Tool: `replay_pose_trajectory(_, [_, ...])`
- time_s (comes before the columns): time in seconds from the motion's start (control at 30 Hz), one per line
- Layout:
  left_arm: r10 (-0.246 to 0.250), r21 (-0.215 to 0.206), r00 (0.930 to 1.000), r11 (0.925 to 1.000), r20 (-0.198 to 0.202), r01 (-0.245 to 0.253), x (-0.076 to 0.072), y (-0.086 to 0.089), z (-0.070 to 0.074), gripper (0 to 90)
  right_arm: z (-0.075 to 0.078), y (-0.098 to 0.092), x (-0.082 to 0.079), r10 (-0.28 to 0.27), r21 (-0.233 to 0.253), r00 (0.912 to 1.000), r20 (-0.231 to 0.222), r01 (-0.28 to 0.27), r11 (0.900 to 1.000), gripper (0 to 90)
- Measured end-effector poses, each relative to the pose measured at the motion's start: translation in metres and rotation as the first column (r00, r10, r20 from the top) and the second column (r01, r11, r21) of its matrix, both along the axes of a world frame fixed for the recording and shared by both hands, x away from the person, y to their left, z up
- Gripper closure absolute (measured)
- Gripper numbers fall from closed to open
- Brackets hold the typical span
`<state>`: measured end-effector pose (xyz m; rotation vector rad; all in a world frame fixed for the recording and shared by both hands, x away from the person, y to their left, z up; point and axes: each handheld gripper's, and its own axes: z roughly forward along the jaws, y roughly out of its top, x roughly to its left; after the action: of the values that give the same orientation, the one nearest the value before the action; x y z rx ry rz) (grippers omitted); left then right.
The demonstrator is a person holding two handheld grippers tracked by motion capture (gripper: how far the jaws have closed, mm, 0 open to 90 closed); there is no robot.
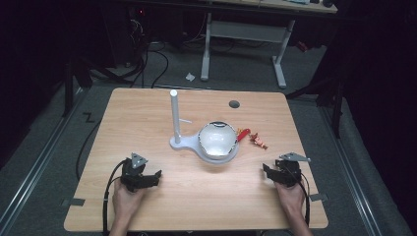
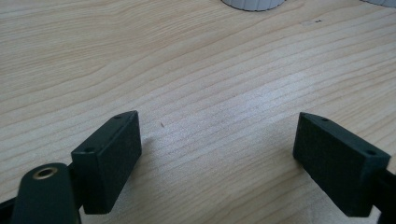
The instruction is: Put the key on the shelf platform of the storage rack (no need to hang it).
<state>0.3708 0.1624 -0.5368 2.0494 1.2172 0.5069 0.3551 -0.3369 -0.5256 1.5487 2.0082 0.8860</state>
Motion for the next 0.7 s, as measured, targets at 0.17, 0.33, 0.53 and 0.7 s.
replay_pose_trajectory(0.17, [-0.001, 0.000, 1.0000, 1.0000, -0.001, 0.001, 0.000, 0.000, 0.000, 15.6, 0.002, -0.003, 0.001, -0.005, 0.024, 1.0000, -0.002, 0.005, 1.000, 41.4])
replay_pose_trajectory(0.33, [-0.001, 0.000, 1.0000, 1.0000, -0.001, 0.001, 0.000, 0.000, 0.000, 15.6, 0.011, 0.001, 0.006, 0.013, 0.020, 0.9998, 0.018, -0.014, 1.000, 42.2])
replay_pose_trajectory(0.53, [-0.001, 0.000, 1.0000, 1.0000, -0.001, 0.001, 0.000, 0.000, 0.000, 15.6, 0.021, 0.005, 0.016, 0.026, 0.017, 0.9992, 0.030, -0.027, 0.999, 41.7])
replay_pose_trajectory(0.7, [-0.001, 0.000, 1.0000, 1.0000, -0.001, 0.001, 0.000, 0.000, 0.000, 15.6, 0.029, 0.009, 0.025, 0.039, 0.014, 0.9983, 0.042, -0.040, 0.999, 41.5])
